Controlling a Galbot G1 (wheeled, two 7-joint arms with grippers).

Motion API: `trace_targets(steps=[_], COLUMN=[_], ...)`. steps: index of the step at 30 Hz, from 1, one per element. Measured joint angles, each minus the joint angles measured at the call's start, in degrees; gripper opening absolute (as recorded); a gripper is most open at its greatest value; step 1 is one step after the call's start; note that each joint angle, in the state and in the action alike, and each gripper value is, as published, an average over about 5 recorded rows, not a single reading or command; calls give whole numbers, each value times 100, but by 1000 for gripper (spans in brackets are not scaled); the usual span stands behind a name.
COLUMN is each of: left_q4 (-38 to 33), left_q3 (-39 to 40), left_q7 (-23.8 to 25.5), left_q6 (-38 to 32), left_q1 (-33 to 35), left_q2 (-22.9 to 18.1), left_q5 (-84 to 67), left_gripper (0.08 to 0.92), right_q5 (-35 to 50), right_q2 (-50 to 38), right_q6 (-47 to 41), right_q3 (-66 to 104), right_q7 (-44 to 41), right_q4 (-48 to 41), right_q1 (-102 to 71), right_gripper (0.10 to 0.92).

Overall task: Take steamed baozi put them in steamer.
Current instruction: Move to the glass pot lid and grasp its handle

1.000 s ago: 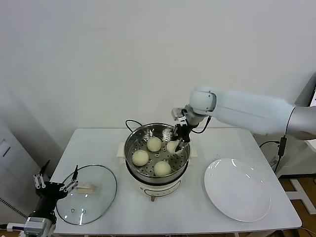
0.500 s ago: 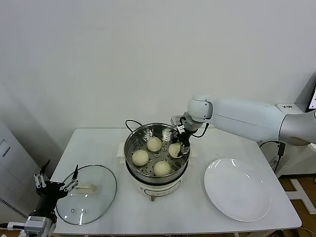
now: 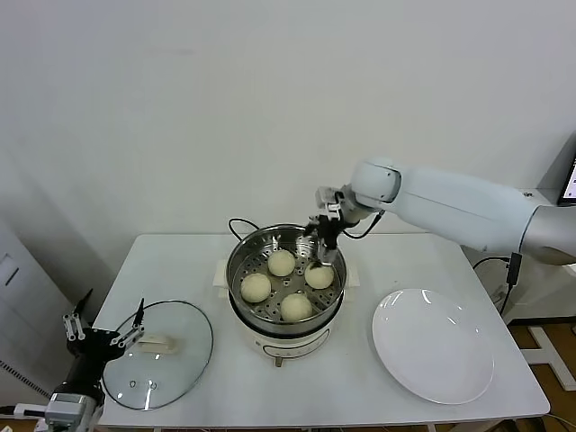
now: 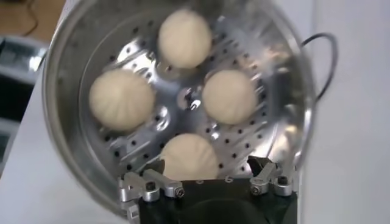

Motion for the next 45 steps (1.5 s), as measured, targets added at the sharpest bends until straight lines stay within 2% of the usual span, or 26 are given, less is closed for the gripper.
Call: trace_targets(steps=[7, 13, 18, 26, 35, 40, 45], left_q4=[-40, -120, -141, -182, -152, 31, 414], left_q3=[82, 178, 233, 259, 208, 122, -35], left_q7=[-44, -104, -146, -213, -300, -433, -684], left_q6=[5, 21, 51, 59, -139, -556, -1359], left_q1=[-10, 1, 2, 19, 154, 242, 382], left_q2=[23, 36, 85, 137, 165, 204, 338], left_q5=[50, 105, 138, 235, 558, 999, 1911], left_gripper=[823, 823, 823, 823, 823, 823, 823], right_q5=[1006, 1270, 1306, 912, 179, -104, -303], right_q2=[-398, -836, -1085, -1063, -449, -46, 272], right_q6=[661, 1268, 1558, 1792, 1794, 1760, 1744], right_q3=[1274, 2906, 4504, 7084, 9427, 10326, 10942], right_q7=[2043, 3570, 4356, 4790, 4743, 4692, 4678], right_q4=[40, 106, 244, 948, 2163, 2699, 3011], right_q1=[-1033, -2488, -3947, -6694, -9578, -10768, -11540], right_gripper=[823, 823, 823, 823, 823, 823, 823])
